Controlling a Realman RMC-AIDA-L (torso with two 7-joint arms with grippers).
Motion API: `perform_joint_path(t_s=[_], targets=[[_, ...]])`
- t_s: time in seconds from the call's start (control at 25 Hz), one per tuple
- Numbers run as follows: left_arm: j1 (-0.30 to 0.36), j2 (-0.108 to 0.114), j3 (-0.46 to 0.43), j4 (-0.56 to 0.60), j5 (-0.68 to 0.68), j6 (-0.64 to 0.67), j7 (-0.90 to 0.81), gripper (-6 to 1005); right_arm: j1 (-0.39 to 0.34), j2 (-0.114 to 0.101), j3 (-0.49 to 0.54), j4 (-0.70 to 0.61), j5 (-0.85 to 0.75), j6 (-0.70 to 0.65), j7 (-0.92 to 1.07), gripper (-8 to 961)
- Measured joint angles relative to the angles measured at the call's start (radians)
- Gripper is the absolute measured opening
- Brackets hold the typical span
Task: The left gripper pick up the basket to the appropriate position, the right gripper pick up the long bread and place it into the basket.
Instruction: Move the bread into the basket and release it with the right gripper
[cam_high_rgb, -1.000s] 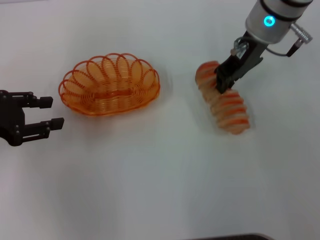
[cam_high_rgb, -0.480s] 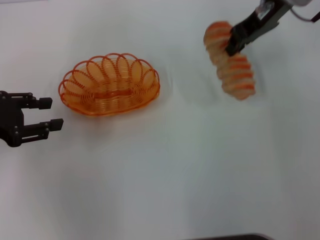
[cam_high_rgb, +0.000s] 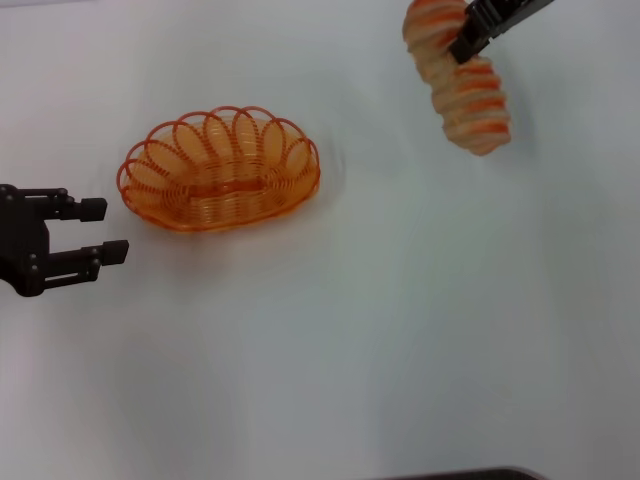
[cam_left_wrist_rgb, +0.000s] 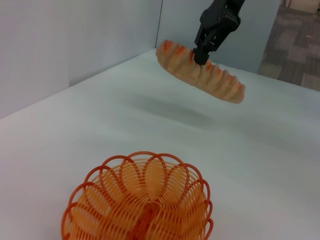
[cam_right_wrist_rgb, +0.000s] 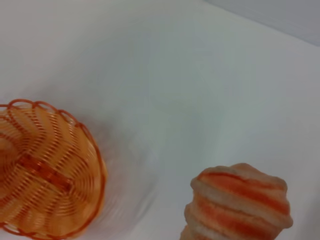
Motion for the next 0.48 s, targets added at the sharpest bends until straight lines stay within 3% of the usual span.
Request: perform_joint_path(t_s=[0.48], targets=[[0.005,-0.002,-0.001,-0.003,0.0,0.016,-0.001,567,0.024,0.017,-0.004,0.001,0.12,0.013,-0.28,126]])
